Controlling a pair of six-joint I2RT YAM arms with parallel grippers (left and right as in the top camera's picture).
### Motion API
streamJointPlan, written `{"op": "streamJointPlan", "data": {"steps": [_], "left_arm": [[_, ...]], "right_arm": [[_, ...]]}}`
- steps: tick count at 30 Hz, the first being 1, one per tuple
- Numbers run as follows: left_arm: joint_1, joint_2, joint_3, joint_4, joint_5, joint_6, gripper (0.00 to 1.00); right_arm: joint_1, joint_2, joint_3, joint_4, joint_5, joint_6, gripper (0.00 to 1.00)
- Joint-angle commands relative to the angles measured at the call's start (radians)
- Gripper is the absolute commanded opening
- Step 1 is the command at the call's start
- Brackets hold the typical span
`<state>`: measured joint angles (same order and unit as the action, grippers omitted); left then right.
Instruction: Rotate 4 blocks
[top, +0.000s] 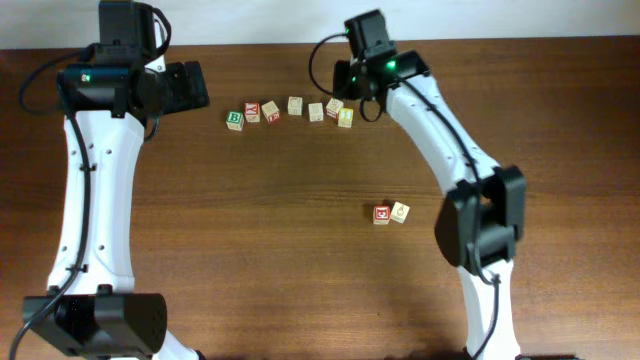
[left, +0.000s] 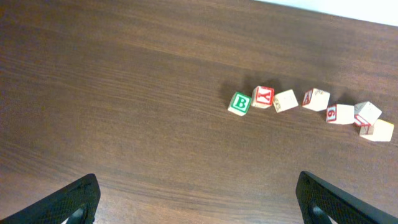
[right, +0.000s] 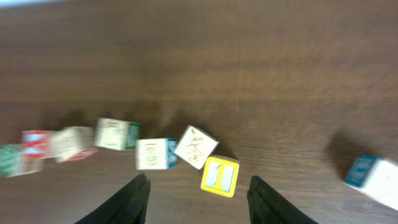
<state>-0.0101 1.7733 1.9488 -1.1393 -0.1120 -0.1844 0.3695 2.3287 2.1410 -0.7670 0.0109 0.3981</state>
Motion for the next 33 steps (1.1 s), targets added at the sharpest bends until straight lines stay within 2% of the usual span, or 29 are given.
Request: {"op": "streamJointPlan", "data": {"steps": [1, 4, 6, 14, 16, 17, 20, 25, 29, 33], "left_arm": [[-0.001, -0.003, 0.014, -0.001, 0.003, -0.013, 0.99], [-0.001, -0.003, 0.014, -0.001, 0.003, -0.013, 0.99], [-0.001, -0.003, 0.014, -0.001, 0.003, -0.013, 0.99], [-0.001, -0.003, 0.014, -0.001, 0.003, -0.013, 0.99], [-0.001, -0.003, 0.014, -0.001, 0.003, -0.013, 0.99], [-0.001, -0.003, 0.014, -0.001, 0.003, -0.013, 0.99], [-0.001, -0.003, 0.014, -0.001, 0.003, -0.013, 0.99], [-0.001, -0.003, 0.014, -0.001, 0.003, -0.013, 0.99], [-0.001, -0.003, 0.014, -0.001, 0.003, -0.013, 0.99], [-0.001, -0.003, 0.014, -0.001, 0.003, -0.013, 0.99]], "right_arm": [[0.005, 0.09, 0.002, 0.029, 0.02, 0.057, 0.52], [0.005, 0.132, 0.002, 0.034, 0.02, 0.057, 0.51], [0.005, 0.162, 0.002, 0.027, 0.021, 0.056, 0.44], [0.003, 0.183, 0.002, -0.075, 0.02, 0.055, 0.39], [0.003, 0.183, 0.002, -0.05, 0.021, 0.016, 0.37], [0.003, 0.183, 0.002, -0.03, 0.023, -0.022, 0.37], [0.003, 0.183, 0.002, 0.046, 0.068, -0.164, 0.48], [0.003, 0.192, 0.002, 0.071, 0.087, -0.209, 0.47], [0.003, 0.203, 0.002, 0.048, 0.045, -0.209, 0.29], [0.003, 0.167, 0.005, -0.006, -0.039, -0.207, 0.24]]}}
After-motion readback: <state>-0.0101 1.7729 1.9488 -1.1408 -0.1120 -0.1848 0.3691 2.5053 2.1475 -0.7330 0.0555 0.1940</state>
